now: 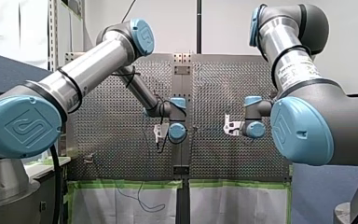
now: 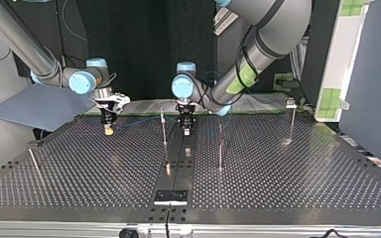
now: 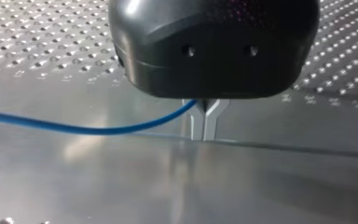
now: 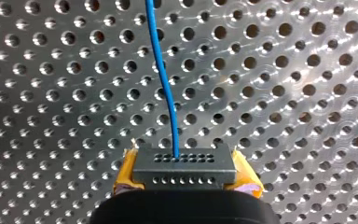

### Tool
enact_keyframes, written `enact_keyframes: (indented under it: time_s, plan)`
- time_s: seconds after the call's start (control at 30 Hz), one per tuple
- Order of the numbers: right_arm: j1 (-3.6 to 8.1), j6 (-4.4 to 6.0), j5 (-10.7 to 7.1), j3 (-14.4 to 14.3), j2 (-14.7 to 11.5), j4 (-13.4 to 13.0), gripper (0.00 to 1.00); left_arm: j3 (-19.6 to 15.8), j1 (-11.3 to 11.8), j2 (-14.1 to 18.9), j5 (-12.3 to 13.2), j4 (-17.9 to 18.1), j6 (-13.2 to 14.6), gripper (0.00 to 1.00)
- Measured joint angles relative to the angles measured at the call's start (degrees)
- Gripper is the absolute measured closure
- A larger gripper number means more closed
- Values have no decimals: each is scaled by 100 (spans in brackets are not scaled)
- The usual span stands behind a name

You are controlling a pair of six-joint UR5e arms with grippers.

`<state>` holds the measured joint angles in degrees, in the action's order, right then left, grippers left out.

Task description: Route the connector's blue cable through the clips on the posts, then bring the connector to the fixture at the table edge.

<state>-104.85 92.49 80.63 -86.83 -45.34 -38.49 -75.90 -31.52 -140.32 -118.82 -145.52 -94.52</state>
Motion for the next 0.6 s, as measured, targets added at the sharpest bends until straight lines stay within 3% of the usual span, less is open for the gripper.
enact_keyframes:
  time_s: [0.6]
  plan:
    - [45, 5, -51, 80, 41, 1, 100, 66, 57, -7, 51, -31, -17, 100]
